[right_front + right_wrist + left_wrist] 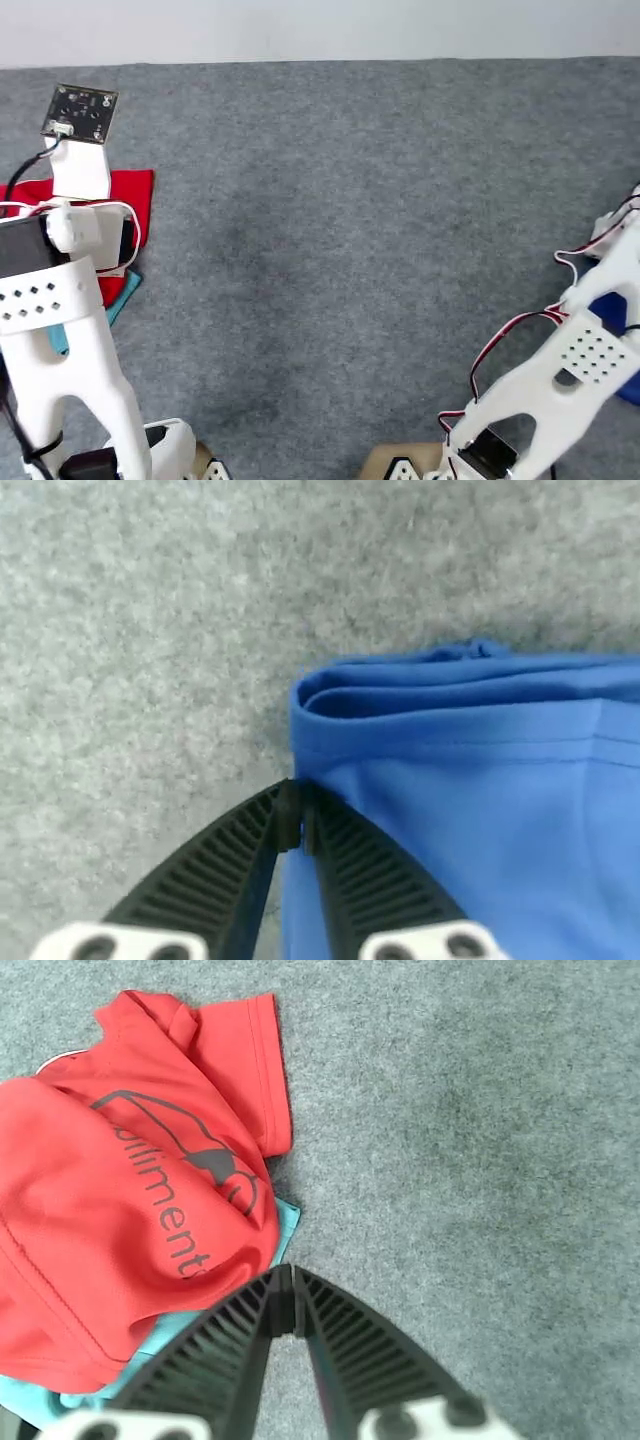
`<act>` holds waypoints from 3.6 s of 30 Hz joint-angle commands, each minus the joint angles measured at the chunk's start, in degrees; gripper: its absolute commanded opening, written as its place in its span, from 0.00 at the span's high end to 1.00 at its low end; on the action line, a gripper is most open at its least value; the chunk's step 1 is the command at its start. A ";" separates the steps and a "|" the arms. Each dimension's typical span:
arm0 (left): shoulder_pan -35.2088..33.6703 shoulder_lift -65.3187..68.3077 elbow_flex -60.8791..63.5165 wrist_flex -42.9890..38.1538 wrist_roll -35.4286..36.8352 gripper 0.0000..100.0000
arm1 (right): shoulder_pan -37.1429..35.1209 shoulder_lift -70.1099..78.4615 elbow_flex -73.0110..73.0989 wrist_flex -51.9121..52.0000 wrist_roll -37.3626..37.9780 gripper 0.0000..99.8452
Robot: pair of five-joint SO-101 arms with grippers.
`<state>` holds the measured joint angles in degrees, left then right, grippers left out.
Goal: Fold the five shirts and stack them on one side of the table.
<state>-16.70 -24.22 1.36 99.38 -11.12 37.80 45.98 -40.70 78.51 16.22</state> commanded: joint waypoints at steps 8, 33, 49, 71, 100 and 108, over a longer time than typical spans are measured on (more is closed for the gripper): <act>0.18 -1.76 -0.48 1.14 -0.26 0.99 | 2.86 -13.58 -4.48 14.02 3.25 0.99; -5.10 -9.05 3.47 -0.97 -7.21 0.99 | -5.93 -51.74 31.74 24.31 6.07 0.99; -26.20 -4.04 20.62 -27.78 -20.92 0.80 | -7.25 -70.99 54.42 24.22 6.33 0.99; -29.98 34.29 -1.54 -27.87 -19.34 0.84 | -7.25 -71.52 57.49 24.31 6.24 0.99; 23.03 26.81 -38.29 -4.57 7.65 1.00 | -7.16 -81.63 59.08 24.40 6.51 0.99; 40.53 33.85 -31.69 -5.45 8.35 1.00 | -7.16 -87.87 67.25 24.40 6.59 0.99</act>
<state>19.78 8.40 -31.08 94.73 -3.38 31.03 -38.59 25.58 100.48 22.11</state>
